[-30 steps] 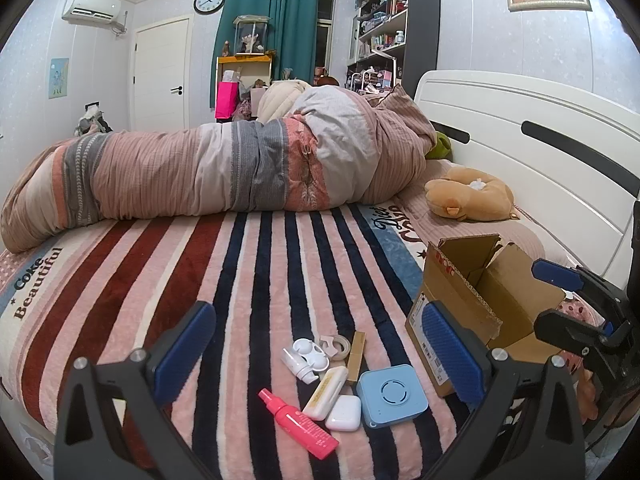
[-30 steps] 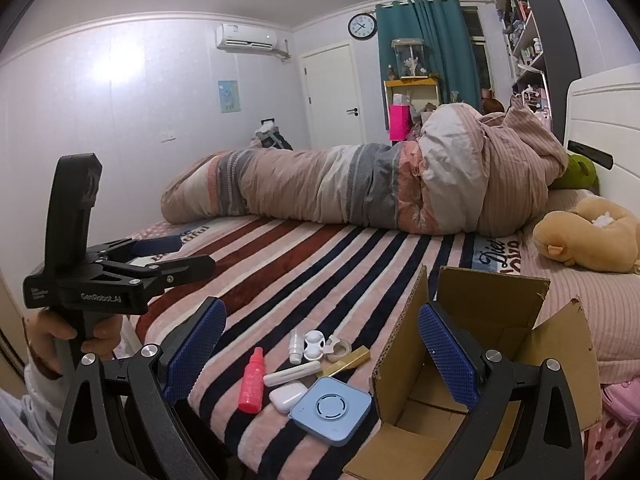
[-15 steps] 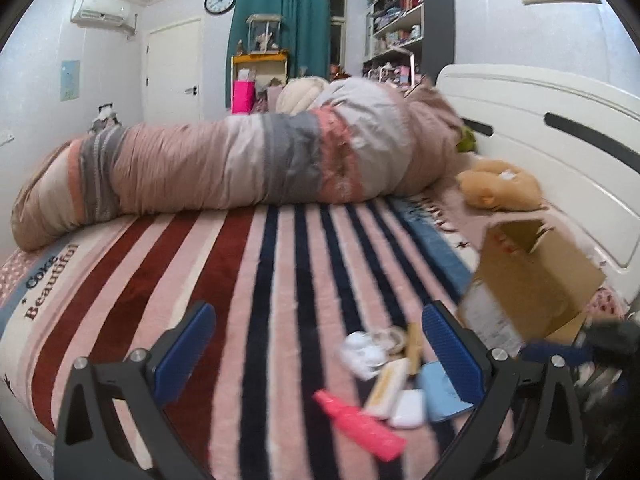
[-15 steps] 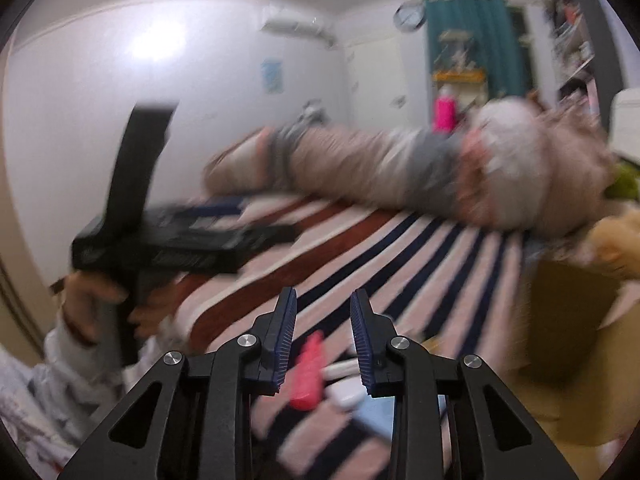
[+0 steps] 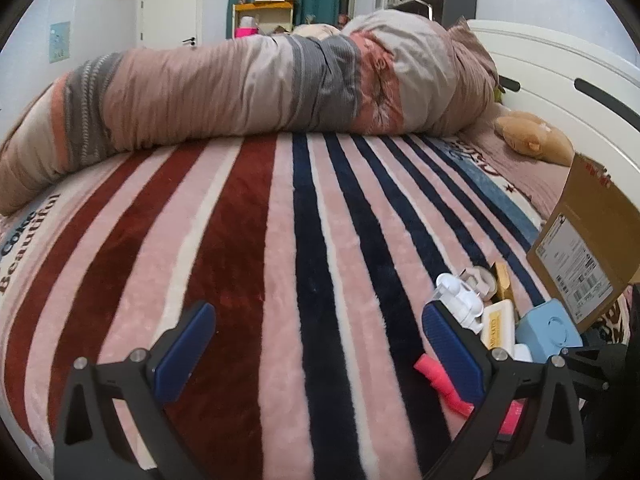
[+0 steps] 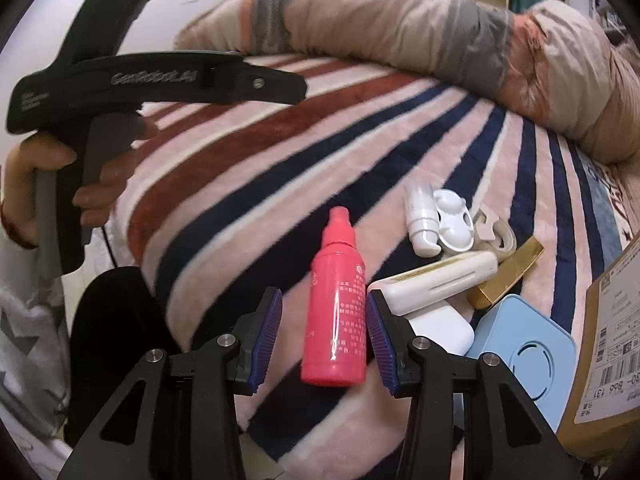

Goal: Organize rigid objects
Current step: 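Grasp the pink spray bottle with the right gripper and lift it, then lower the pink bottle into the box with right gripper while left grasps white tube, then carry the white tube into the box with the left gripper and release, then grasp the white earbuds case with the right gripper, then drop the earbuds case into the box with right while left grasps small white bottle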

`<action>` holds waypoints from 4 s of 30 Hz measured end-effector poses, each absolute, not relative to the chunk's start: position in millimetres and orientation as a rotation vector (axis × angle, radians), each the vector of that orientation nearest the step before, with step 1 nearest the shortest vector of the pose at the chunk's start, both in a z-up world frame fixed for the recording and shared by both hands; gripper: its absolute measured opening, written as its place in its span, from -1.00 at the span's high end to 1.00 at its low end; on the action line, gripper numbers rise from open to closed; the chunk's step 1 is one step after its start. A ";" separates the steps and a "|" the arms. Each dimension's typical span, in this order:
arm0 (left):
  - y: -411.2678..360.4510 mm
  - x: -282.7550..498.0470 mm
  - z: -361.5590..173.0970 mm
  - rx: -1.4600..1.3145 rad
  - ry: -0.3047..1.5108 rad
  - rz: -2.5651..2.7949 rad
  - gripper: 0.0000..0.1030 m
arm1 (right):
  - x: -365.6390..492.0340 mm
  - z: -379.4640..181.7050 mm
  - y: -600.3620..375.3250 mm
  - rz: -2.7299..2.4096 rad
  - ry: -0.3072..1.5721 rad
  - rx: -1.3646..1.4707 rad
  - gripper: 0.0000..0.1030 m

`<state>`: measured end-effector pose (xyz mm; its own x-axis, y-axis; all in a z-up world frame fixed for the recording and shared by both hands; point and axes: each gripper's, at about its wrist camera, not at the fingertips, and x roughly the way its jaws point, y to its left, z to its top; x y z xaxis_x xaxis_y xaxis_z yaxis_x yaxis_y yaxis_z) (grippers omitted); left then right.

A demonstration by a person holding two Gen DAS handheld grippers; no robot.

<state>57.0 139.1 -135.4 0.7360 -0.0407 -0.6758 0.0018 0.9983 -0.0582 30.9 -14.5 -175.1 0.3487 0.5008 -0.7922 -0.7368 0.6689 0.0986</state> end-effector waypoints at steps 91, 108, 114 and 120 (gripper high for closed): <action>0.9 137.8 0.3 0.127 0.782 -0.408 -0.32 | 28.9 -174.1 -70.2 0.607 0.753 -0.019 0.24; 28.2 143.7 -189.1 0.210 0.989 -0.445 -0.41 | 63.7 -50.6 -254.8 0.362 0.800 -0.052 0.24; 29.3 140.7 -196.1 0.234 0.978 -0.462 -0.41 | 84.0 -74.4 -258.4 0.321 0.888 -0.059 0.23; 31.4 136.1 -191.9 0.188 0.962 -0.480 -0.20 | 72.3 -66.7 -255.2 0.307 0.836 -0.046 0.04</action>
